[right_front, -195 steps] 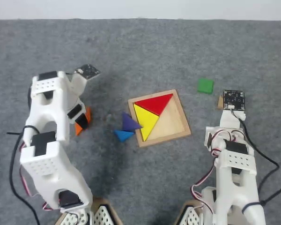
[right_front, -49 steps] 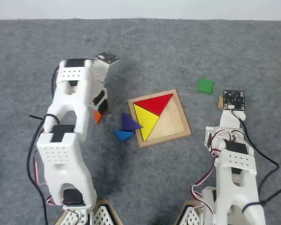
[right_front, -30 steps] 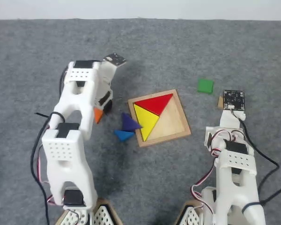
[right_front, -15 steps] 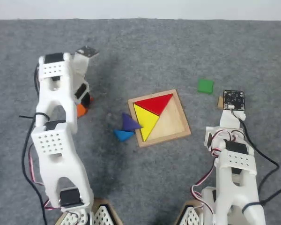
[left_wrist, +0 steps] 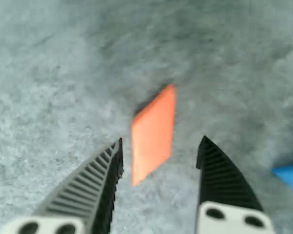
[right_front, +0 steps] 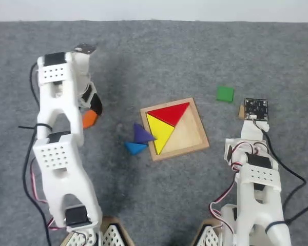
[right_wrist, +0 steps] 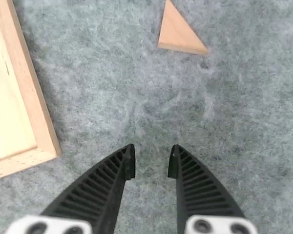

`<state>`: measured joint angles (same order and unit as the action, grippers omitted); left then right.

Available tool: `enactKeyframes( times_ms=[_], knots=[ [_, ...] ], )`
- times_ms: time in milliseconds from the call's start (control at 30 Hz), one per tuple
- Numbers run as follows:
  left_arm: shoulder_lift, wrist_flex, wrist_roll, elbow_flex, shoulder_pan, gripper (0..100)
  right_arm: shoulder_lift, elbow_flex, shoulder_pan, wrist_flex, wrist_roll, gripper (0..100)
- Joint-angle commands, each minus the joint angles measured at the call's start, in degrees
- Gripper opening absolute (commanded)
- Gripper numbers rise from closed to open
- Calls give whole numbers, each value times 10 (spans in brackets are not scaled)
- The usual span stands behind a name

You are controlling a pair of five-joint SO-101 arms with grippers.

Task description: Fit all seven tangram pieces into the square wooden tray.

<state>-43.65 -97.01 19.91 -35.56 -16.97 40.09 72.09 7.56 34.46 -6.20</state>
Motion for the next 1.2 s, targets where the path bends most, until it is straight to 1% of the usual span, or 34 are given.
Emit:
enactKeyframes(
  times_ms=[0, 133, 267, 400, 467, 567, 600, 633, 733, 867, 1033, 1167],
  knots=[
    [32, 57, -18, 46, -18, 242, 21, -2, 4, -11, -8, 122],
    [27, 107, -8, 116, -17, 242, 22, -2, 4, -11, -8, 122],
    [27, 135, -7, 159, -14, 234, 22, -2, 4, -11, -8, 122],
    [27, 140, 11, 184, -14, 177, 22, -2, 4, -11, -8, 122],
    [27, 138, 13, 191, -14, 128, 22, -2, 4, -11, -8, 122],
    [27, 138, 14, 191, -14, 28, 22, -2, 5, -11, -8, 122],
    [27, 137, 14, 191, -14, 6, 22, -2, 6, -11, -8, 122],
    [27, 135, 14, 191, -13, 9, 22, -2, 6, -11, -8, 122],
    [27, 117, 26, 190, -1, 10, 22, -2, 6, -11, -8, 122],
    [38, 96, 23, 178, 25, 10, 22, -2, 7, -11, -8, 122],
    [81, 29, -15, 113, 62, 10, 22, -2, 7, -9, -8, 122],
    [137, -17, -47, 93, 127, 10, 22, -2, 7, -8, -8, 123]
  ],
)
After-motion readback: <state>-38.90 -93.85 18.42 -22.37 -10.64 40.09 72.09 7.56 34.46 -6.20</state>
